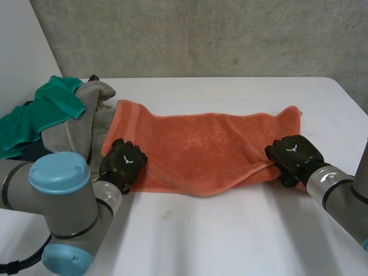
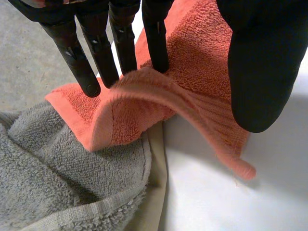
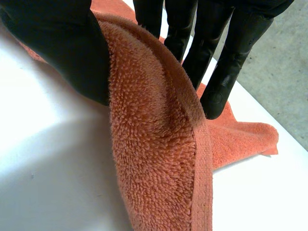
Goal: Fold the laundry.
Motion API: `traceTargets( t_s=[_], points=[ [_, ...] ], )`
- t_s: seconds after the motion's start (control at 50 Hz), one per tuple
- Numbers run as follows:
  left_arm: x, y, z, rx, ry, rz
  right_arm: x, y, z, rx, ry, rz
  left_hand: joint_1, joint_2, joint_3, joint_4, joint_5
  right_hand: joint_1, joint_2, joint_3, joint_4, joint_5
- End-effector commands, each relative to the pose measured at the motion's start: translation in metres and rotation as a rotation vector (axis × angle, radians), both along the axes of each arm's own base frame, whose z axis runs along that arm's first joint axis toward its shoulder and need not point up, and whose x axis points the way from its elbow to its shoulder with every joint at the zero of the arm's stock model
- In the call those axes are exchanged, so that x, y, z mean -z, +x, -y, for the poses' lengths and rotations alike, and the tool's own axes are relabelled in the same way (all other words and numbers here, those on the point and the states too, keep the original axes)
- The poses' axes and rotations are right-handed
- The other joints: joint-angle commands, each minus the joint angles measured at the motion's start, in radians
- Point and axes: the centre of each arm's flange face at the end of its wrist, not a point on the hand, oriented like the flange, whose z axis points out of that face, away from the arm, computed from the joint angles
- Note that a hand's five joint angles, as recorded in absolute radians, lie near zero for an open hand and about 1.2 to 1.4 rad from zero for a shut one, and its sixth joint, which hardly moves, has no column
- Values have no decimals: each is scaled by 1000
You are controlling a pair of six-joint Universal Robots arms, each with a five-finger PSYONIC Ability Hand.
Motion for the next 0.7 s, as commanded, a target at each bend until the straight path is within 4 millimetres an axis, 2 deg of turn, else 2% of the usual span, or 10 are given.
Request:
traceTargets(
  t_s=[0.02,0.08,0.16,0.18,0.22,0.26,0.32,0.42,0.5,0.7],
  points=[
    [14,5,18,-33,22,9,0,0,0,0,1,1,72,77,79,91,95,403,225,210,208,235],
    [17,4,21,-34,22,16,0,0,0,-1,1,-1,119,124,125,138,142,403,225,210,208,235],
    [20,3,27,-38,20,17,0,0,1,2,-2,0,377,382,383,396,399,403,225,210,208,235],
    [19,4,30,-40,15,13,-1,0,2,3,-6,0,651,656,657,670,673,403,225,210,208,235],
    [19,4,30,-35,17,9,-1,-1,2,4,-6,-4,922,927,928,941,944,403,225,210,208,235],
    [17,4,27,-26,16,6,-2,0,2,4,-9,-3,924,928,930,943,946,403,225,210,208,235],
    [-10,4,22,-19,-35,-30,-8,-1,4,8,-26,-2,924,928,930,943,946,403,225,210,208,235],
    [-55,8,5,-8,-125,-99,-34,-6,2,17,-36,-20,924,928,930,943,946,403,225,210,208,235],
    [-79,12,-4,0,-142,-187,-52,-8,-4,-6,-30,-56,924,928,930,943,946,403,225,210,208,235],
    [-66,32,-8,-15,180,-283,-50,-9,-12,-14,10,-104,924,928,930,943,946,403,225,210,208,235]
  ],
)
